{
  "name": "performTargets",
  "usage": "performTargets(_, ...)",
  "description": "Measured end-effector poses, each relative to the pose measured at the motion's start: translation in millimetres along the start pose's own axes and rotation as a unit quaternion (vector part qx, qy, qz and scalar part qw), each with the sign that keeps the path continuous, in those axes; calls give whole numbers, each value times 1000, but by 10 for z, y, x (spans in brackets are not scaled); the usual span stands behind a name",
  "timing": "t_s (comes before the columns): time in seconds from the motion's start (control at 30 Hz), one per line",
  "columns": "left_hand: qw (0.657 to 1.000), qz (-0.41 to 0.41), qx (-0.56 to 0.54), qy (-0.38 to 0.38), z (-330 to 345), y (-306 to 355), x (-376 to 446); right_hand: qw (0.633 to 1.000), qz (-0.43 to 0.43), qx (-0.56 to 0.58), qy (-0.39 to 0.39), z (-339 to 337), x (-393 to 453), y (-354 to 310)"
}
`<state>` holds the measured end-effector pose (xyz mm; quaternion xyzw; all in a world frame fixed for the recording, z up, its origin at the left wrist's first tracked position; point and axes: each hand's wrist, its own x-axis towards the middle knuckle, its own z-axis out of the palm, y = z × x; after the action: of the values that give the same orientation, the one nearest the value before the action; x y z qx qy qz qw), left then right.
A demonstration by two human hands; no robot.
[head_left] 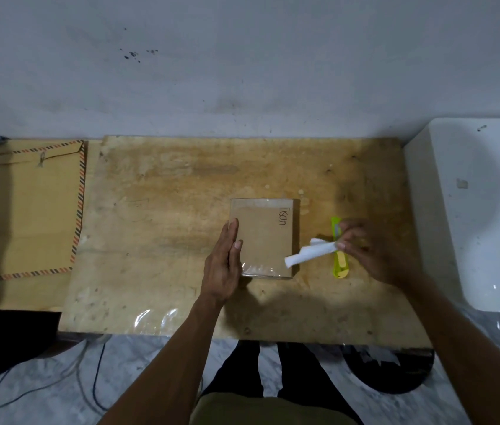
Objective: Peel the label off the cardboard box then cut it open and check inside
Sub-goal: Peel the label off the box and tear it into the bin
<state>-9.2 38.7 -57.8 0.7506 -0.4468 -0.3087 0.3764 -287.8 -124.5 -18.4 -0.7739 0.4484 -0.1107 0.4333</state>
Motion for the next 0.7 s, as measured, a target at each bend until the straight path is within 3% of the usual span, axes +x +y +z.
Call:
performTargets(0.13, 1000, 2, 14, 10, 51, 73, -4, 997, 46, 7, 59, -263, 21, 11)
performTargets(0.37, 999, -2, 30, 34, 88, 169, -21, 992, 21, 35, 118, -59, 182, -405)
performTargets(0.7, 998, 6, 58, 15, -150, 371, 35, 982, 100, 80, 136, 39, 164, -933)
